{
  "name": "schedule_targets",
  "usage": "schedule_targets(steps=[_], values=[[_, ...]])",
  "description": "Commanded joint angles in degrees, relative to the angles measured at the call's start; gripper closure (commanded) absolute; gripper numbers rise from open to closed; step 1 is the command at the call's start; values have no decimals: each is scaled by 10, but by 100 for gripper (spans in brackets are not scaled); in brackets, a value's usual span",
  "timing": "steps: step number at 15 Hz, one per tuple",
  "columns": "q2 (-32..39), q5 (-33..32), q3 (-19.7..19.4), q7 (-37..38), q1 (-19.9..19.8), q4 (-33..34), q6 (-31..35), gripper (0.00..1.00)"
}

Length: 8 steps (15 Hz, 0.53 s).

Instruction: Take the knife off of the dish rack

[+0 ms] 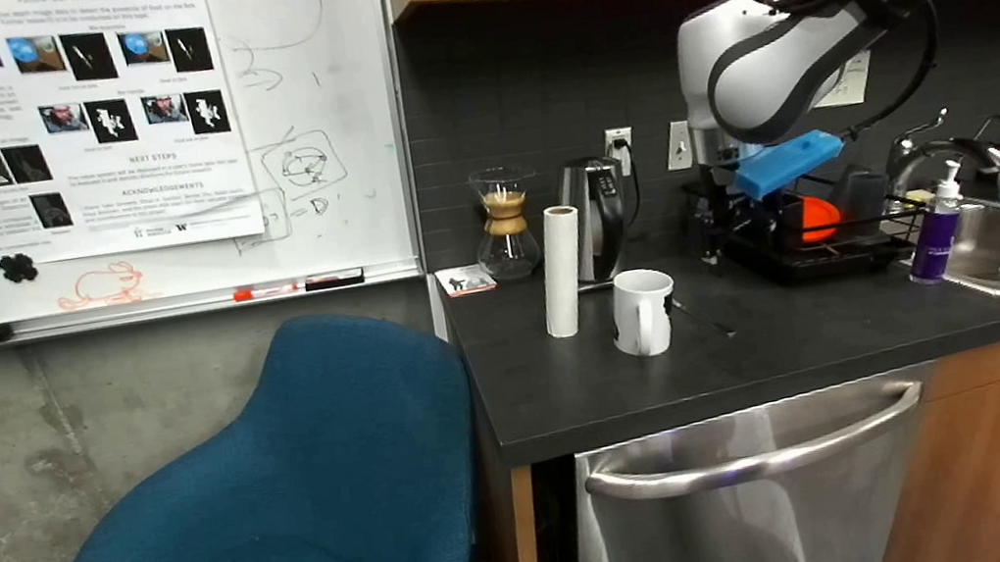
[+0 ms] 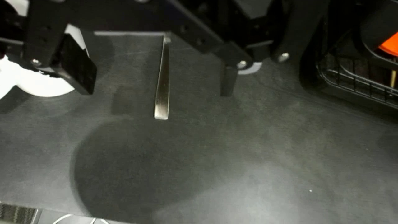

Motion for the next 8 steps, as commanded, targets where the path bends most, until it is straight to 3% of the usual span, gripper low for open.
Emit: schedule_targets(steps=[1, 8], values=[[-18, 17, -5, -33, 3, 14, -81, 0], [-76, 63, -21, -141, 1, 1, -187, 0]])
